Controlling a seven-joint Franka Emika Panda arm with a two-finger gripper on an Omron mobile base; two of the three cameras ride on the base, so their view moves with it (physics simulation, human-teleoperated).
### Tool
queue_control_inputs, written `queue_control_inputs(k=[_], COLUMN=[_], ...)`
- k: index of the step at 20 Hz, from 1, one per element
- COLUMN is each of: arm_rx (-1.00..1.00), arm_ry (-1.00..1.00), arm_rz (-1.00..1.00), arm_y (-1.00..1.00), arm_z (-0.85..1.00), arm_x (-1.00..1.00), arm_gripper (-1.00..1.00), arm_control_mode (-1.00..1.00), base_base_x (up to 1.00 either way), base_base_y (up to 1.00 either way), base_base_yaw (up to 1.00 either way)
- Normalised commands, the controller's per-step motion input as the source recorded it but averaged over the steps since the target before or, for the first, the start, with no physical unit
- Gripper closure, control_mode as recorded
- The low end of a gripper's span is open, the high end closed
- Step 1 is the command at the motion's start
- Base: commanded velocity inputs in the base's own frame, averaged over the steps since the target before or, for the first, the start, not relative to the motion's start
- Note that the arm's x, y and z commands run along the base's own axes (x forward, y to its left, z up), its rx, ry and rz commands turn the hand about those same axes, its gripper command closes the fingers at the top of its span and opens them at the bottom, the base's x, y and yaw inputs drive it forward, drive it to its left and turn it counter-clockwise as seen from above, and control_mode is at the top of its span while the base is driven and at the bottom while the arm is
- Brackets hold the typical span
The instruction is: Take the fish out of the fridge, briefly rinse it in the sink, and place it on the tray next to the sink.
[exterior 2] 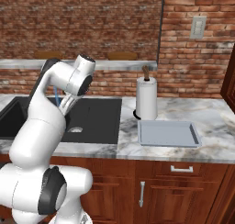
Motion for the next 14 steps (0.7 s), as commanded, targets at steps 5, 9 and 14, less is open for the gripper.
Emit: queue_control_inputs(k=[5,9,14], arm_rx=[0.02,0.06,0.28], arm_ry=[-0.23,-0.18,0.01], arm_rz=[0.0,0.0,0.0], arm_y=[0.31,0.06,-0.18], arm_z=[0.0,0.0,0.0], arm_x=[-0.67,-0.52,0.0], arm_gripper=[1.0,1.0,1.0], arm_control_mode=[-1.0,-1.0,-1.0], base_base_x=[0.0,0.0,0.0], base_base_y=[0.0,0.0,0.0], base_base_yaw=[0.0,0.0,0.0])
